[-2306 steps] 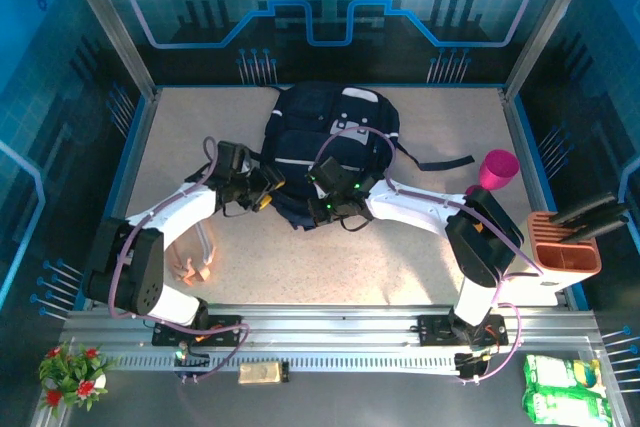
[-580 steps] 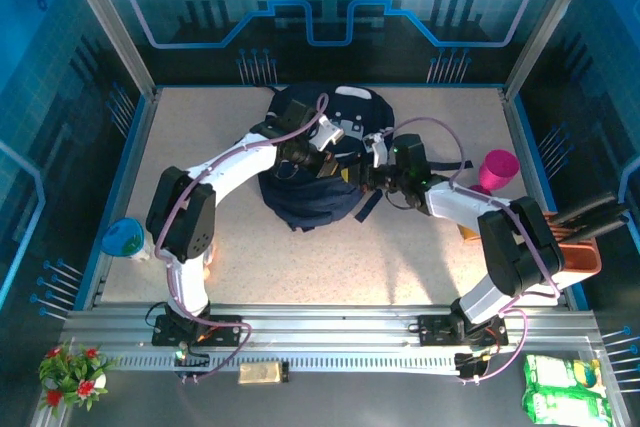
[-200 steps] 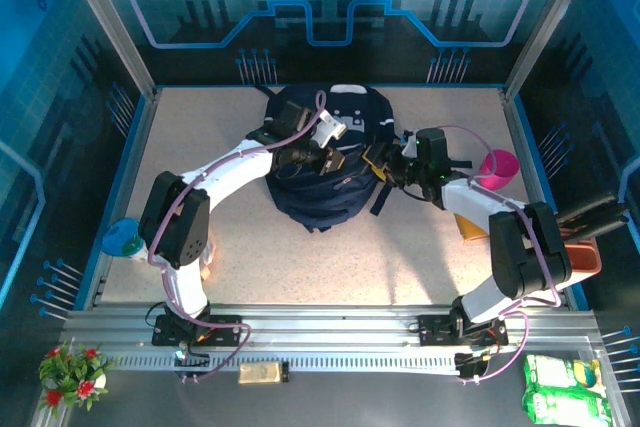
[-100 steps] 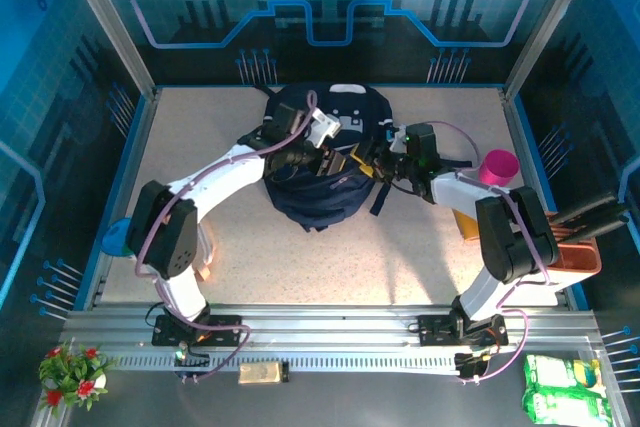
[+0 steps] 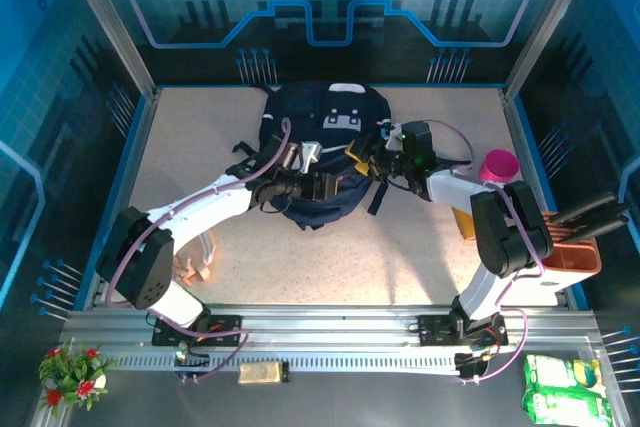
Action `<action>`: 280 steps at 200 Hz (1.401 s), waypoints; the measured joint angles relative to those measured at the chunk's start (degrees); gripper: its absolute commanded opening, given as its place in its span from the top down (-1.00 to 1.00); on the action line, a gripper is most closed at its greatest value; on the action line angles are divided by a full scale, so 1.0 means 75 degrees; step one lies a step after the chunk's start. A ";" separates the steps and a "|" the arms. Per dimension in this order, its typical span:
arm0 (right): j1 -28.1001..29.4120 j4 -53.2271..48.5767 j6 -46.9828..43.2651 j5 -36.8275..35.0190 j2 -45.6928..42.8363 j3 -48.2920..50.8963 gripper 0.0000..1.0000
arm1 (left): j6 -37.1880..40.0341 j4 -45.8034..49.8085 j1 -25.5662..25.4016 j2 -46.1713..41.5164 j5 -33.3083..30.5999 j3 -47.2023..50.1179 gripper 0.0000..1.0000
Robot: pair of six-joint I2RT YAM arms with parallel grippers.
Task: Pack the student bag
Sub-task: Unzip the student bag at the top-center of the table.
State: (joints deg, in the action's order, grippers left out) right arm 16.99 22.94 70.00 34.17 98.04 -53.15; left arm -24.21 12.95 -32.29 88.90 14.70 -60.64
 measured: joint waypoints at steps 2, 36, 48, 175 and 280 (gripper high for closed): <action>0.0000 0.0000 0.0009 0.0000 0.0003 0.0000 0.02 | -0.0023 -0.0003 -0.0012 0.0009 0.0003 0.0000 -0.14; 0.0009 0.0012 0.0070 0.0050 0.0006 -0.0017 0.02 | -0.0455 -0.0207 -0.0076 0.0443 -0.0029 0.0000 -0.17; 0.0015 0.0012 0.0073 0.0052 0.0006 -0.0029 0.03 | -0.0577 -0.0283 -0.0076 0.0600 -0.0050 0.0000 -0.17; 0.0029 0.0219 0.0219 0.0093 0.0102 -0.0029 0.05 | -0.0871 -0.1781 -0.0119 0.0755 -0.0070 0.0431 0.29; 0.0029 0.0277 0.0332 0.0111 0.0119 -0.0029 0.11 | -0.0632 -0.1906 -0.0335 0.0842 -0.0551 0.0385 0.66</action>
State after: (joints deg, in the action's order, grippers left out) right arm 17.21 25.02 72.49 35.00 98.94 -53.36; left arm -28.95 -1.34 -34.81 95.22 10.57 -57.76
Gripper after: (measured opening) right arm 0.457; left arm 0.221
